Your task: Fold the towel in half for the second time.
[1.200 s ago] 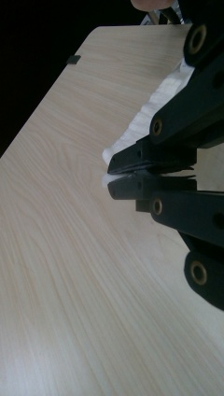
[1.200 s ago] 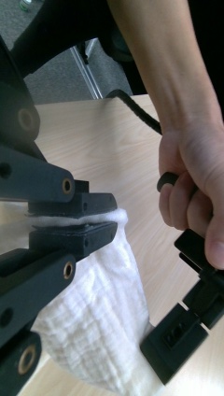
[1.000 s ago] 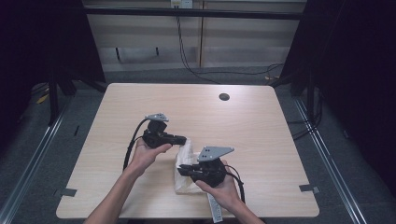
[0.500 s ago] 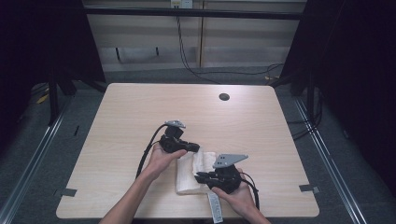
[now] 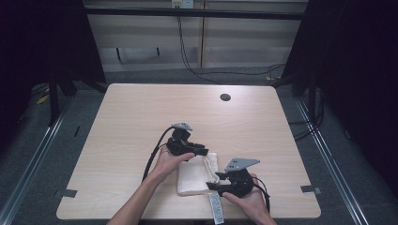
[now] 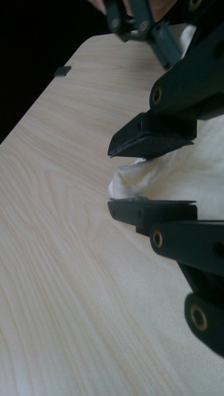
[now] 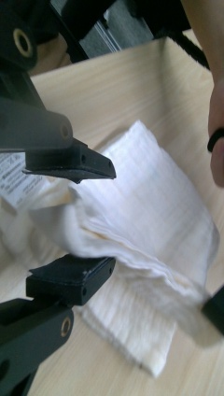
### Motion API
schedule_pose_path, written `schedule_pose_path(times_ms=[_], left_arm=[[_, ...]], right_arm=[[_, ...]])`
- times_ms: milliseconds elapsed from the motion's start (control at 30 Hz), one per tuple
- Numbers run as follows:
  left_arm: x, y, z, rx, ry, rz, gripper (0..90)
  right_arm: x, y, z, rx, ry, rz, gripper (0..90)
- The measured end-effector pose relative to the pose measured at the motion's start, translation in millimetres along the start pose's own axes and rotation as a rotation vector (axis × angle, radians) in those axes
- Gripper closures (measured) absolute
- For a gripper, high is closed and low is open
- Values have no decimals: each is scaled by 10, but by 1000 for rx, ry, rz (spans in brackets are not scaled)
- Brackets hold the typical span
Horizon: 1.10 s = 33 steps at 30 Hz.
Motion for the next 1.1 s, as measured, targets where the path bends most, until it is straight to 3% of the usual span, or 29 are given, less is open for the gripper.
schedule_pose_path(times_ms=[267,567,667,800,900,1100], left_arm=[[25,165,-36,25,-7,16,591],[-36,339,-53,94,-75,2,589],[-48,398,-45,103,-91,-5,579],[-77,492,-14,97,-103,-14,545],[-77,560,-14,99,-82,-2,530],[-147,673,-12,138,-85,-12,460]], right_arm=[[-52,-30,155,-63,-24,-14,499],[-51,-46,351,-137,-37,-43,475],[-58,-45,381,-145,-33,-55,461],[-10,-6,453,-145,-46,-30,433],[36,38,521,-150,-64,-13,420],[101,164,590,-126,-81,42,398]])
Point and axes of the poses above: each handheld gripper's, and its own axes: y roughly backward along the jaws, x roughly out of its top, z roughly to its right, the point moved 7 cm from there along -y, roughly forward along the jaws, and after that the axes turned 6 degrees about y, right-handed, at the moved point
